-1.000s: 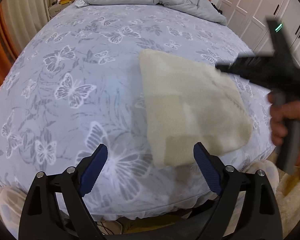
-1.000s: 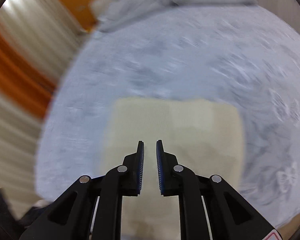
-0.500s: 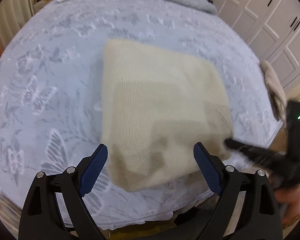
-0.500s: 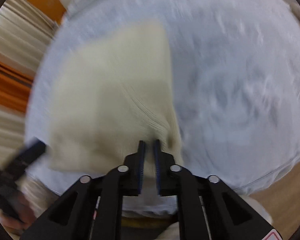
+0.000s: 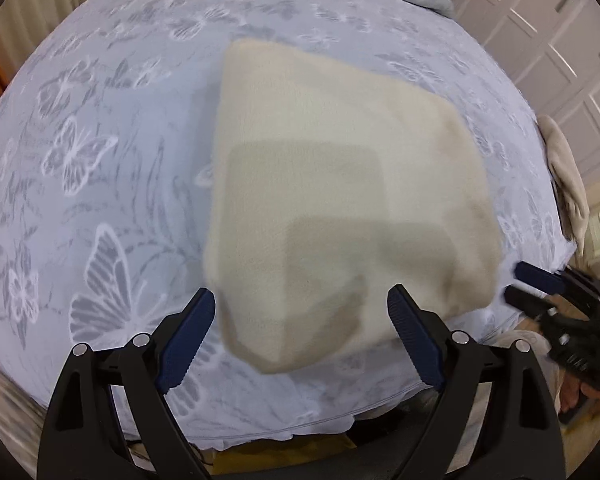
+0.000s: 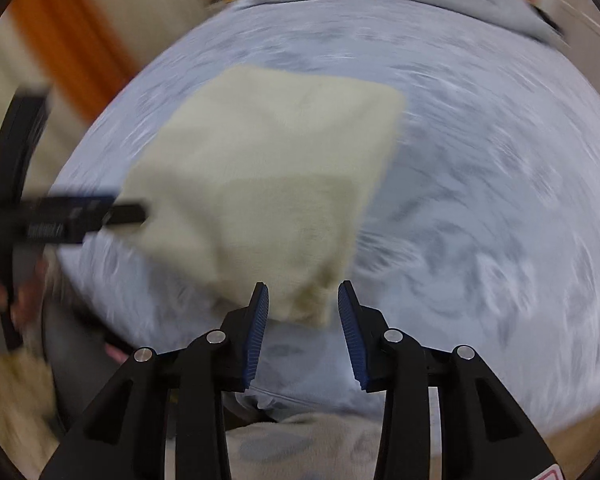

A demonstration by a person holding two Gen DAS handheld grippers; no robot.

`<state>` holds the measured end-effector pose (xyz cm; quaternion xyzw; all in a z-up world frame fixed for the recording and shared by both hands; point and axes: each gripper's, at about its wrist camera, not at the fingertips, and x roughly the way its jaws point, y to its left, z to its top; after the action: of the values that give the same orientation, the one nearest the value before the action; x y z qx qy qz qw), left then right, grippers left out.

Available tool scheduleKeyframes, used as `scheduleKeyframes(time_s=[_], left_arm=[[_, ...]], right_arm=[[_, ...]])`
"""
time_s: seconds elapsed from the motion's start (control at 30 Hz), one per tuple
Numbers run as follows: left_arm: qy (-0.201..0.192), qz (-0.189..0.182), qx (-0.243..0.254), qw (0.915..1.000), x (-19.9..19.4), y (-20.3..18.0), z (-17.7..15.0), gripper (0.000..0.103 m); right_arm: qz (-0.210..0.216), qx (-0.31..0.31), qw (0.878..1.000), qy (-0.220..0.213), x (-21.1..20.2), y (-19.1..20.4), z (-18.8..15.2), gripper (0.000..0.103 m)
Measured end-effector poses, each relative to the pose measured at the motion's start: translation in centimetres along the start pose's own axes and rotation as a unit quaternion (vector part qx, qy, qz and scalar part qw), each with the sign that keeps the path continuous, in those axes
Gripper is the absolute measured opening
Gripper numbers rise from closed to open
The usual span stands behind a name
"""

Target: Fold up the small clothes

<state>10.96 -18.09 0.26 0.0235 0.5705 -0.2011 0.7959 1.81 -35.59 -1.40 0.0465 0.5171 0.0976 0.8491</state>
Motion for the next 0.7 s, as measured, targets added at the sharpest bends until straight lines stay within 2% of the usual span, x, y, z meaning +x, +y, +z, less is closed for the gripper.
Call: scheduleKeyframes(time_s=[0.07,0.13,0.2,0.23,0.27,0.3,0.33,0.37,0.4,0.43,0.47,0.53,0.6,0.7], left_arm=[[0.001,0.009,0.016,0.9998,0.3,-0.9,0.3,0.088],[0.004,0.025,0.023,0.9994,0.9,-1.4,0.5,0.091],[0.007,0.040,0.031,0.9987,1.5,-1.6,0.5,0.093],[0.009,0.052,0.036,0.9980,1.7,-1.7,0.4,0.093],[0.011,0.056,0.039,0.9976,1.8,-1.6,0.3,0.094],[0.012,0.059,0.041,0.9974,2.0,-1.5,0.2,0.094],[0.011,0.059,0.042,0.9973,2.1,-1.4,0.1,0.095],[0.011,0.060,0.043,0.9972,2.2,-1.3,0.0,0.095],[0.012,0.063,0.043,0.9970,2.3,-1.3,-0.1,0.095],[0.012,0.064,0.041,0.9970,2.5,-1.2,-0.1,0.096],[0.013,0.064,0.039,0.9971,2.6,-1.2,-0.1,0.096],[0.012,0.064,0.037,0.9972,2.6,-1.2,-0.1,0.096],[0.013,0.064,0.037,0.9972,2.7,-1.1,-0.1,0.096],[0.013,0.064,0.037,0.9972,2.7,-1.2,-0.1,0.096]], right_arm=[[0.019,-0.062,0.998,0.016,1.5,0.9,1.0,0.059],[0.023,-0.102,0.994,0.040,3.2,1.7,1.7,0.060],[0.050,-0.101,0.992,0.062,3.6,1.8,1.7,0.042],[0.075,-0.094,0.991,0.067,3.4,1.5,1.7,0.010],[0.115,-0.082,0.987,0.075,2.8,0.8,1.5,0.011],[0.132,-0.076,0.986,0.074,2.3,0.1,1.3,0.008],[0.133,-0.064,0.986,0.078,1.7,-1.0,0.8,0.004],[0.111,-0.054,0.989,0.083,1.6,-1.8,0.4,0.003],[0.056,-0.032,0.994,0.087,1.6,-3.1,-0.1,0.003],[0.024,-0.003,0.996,0.085,1.4,-4.3,-0.3,0.005],[0.017,0.022,0.997,0.078,0.9,-4.9,-0.4,0.005],[0.021,0.063,0.997,0.031,-1.5,-4.7,-0.2,0.007],[0.034,0.086,0.996,-0.011,-3.3,-2.3,0.7,0.009],[0.054,0.116,0.992,-0.021,-2.4,1.0,2.2,0.010]])
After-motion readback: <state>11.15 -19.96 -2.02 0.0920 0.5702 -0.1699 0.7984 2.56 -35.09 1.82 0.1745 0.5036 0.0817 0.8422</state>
